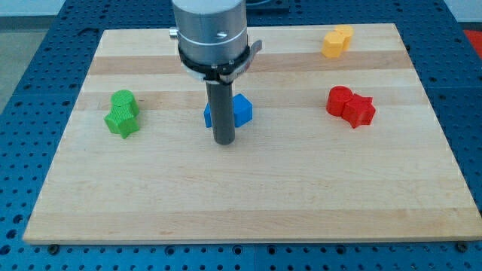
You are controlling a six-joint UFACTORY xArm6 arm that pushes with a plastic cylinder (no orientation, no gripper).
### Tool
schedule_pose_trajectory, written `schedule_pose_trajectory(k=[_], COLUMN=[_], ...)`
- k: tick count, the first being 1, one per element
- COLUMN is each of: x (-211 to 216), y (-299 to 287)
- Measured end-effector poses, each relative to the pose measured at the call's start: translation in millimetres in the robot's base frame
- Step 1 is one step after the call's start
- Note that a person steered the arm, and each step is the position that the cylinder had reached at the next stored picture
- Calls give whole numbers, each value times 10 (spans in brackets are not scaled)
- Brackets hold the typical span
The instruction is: Point your arm towards yellow hexagon
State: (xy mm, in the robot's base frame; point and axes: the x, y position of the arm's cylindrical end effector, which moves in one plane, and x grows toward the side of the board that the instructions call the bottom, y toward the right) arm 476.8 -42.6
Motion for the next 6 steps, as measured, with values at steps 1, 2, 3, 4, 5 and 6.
schedule_pose_trajectory(k=[1,2,3,4,5,6], x=[35,-91,-129,-525,-952,-1274], y=[330,792,649,621,604,589])
